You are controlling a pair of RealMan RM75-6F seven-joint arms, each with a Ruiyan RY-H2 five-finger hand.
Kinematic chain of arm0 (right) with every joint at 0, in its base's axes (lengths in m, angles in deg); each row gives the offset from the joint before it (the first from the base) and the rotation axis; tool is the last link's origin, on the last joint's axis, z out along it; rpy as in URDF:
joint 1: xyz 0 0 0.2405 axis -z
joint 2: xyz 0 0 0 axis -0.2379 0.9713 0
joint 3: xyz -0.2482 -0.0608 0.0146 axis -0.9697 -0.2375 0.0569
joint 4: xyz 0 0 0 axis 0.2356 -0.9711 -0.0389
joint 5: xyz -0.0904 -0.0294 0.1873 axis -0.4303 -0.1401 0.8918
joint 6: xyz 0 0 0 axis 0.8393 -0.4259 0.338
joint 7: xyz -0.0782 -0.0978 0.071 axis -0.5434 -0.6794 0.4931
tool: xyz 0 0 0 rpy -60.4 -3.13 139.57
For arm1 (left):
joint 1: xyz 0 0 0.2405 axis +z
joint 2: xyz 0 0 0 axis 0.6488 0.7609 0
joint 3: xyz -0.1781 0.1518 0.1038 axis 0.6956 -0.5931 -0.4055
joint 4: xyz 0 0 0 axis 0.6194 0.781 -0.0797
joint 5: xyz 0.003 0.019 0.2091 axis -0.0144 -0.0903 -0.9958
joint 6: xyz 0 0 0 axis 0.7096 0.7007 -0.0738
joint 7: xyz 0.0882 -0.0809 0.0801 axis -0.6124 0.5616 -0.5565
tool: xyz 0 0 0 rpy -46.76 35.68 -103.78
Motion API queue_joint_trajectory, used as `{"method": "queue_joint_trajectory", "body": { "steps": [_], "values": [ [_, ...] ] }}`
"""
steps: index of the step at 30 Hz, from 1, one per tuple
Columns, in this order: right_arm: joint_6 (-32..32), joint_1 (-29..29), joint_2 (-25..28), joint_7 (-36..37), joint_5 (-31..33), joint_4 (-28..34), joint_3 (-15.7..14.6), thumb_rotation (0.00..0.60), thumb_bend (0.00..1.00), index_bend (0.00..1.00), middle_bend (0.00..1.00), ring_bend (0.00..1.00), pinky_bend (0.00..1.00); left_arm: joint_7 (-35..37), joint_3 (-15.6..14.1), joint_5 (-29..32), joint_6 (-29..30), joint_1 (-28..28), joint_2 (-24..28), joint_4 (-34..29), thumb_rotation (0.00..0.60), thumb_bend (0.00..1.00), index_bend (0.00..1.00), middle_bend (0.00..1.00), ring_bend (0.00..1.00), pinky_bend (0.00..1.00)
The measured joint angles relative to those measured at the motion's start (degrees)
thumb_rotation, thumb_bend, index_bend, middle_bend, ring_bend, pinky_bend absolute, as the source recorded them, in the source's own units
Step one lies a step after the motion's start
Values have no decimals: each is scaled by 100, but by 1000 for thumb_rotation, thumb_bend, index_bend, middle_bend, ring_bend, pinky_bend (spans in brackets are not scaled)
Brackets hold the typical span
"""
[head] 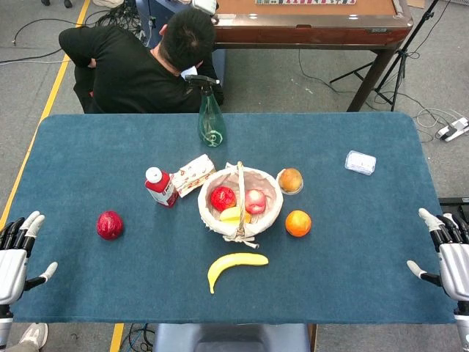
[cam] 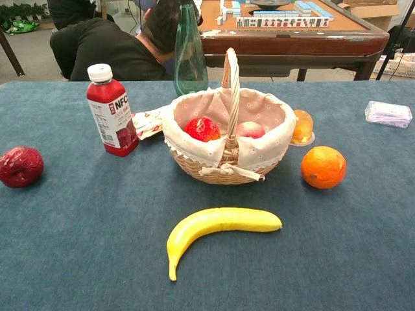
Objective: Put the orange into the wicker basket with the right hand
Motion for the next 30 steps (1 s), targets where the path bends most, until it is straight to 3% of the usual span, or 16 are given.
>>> {"method": "queue_joint_trajectory", "body": {
  "steps": [19, 30],
  "values": [
    [289, -162, 11, -274, 19, 132, -2, 600, 72, 101, 187, 113, 120, 82, -6, 7, -5, 7, -25, 81, 600, 246, 39, 0, 0, 40],
    [1137, -716, -26, -661, 167, 374, 87, 600, 99, 101, 198, 115, 161, 102, -13, 11, -13, 8, -40, 110, 600, 246, 40, 0, 0, 40]
  ]
}}
